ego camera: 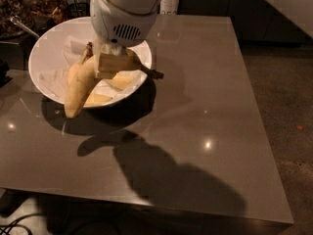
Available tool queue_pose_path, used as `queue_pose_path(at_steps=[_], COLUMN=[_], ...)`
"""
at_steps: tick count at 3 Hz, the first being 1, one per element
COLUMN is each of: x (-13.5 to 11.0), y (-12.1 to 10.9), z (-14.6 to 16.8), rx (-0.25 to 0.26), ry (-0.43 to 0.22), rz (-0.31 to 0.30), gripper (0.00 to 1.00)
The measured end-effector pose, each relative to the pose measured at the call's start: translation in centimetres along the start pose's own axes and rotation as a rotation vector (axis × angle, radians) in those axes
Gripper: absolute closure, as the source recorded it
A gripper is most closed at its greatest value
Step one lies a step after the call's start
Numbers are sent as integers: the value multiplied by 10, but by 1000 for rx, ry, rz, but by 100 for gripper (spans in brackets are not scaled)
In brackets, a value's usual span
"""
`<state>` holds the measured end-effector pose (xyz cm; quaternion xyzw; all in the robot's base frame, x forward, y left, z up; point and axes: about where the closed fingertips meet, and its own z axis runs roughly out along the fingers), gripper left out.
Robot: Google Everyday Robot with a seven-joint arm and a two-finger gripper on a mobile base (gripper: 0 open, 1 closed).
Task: Pick banana from white bowl
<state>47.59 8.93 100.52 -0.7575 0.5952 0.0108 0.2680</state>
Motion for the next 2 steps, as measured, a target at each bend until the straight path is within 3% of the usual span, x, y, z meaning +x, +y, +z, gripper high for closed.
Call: queue_pose_path(at_steps=[2], x=[24], y=[1], z=[26], rx=[-38], ry=[-81], rz=[21], gripper=[100])
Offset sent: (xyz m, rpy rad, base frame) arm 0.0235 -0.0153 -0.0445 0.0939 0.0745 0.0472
